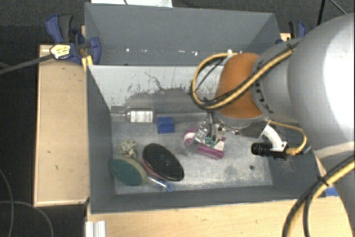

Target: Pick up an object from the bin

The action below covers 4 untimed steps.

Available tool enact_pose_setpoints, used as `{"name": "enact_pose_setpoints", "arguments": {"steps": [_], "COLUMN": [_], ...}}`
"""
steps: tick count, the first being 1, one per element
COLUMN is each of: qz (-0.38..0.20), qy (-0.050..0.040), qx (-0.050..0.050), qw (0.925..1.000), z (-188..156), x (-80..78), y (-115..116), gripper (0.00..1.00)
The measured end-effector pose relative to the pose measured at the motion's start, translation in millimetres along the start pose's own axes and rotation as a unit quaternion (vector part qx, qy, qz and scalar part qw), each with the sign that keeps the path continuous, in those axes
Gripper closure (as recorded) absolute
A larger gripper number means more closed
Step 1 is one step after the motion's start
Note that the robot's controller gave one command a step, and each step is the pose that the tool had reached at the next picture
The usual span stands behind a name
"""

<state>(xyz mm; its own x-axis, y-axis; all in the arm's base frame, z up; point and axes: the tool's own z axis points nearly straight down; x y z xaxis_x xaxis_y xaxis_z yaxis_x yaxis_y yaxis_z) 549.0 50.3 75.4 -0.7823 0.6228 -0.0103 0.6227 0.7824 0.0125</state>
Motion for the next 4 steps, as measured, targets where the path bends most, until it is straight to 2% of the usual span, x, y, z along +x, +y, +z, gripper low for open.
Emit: {"name": "enact_pose_setpoints", "arguments": {"steps": [1,2,3,4], "qz": [-0.002,0.061,0.053,0.101], "qy": [0.0011,0.0057,0.0028,0.0054], "qx": [0.003,0.008,0.004,0.007], "qw": [1.0000,0.9981,0.9986,0.9948], "z": [-117,-55,-102,-69], "x": [-15.2,-12.3,-13.5,-10.6], "y": [-7,-8,-4,-9], "gripper": [1.00,1.00,1.00,1.00]}}
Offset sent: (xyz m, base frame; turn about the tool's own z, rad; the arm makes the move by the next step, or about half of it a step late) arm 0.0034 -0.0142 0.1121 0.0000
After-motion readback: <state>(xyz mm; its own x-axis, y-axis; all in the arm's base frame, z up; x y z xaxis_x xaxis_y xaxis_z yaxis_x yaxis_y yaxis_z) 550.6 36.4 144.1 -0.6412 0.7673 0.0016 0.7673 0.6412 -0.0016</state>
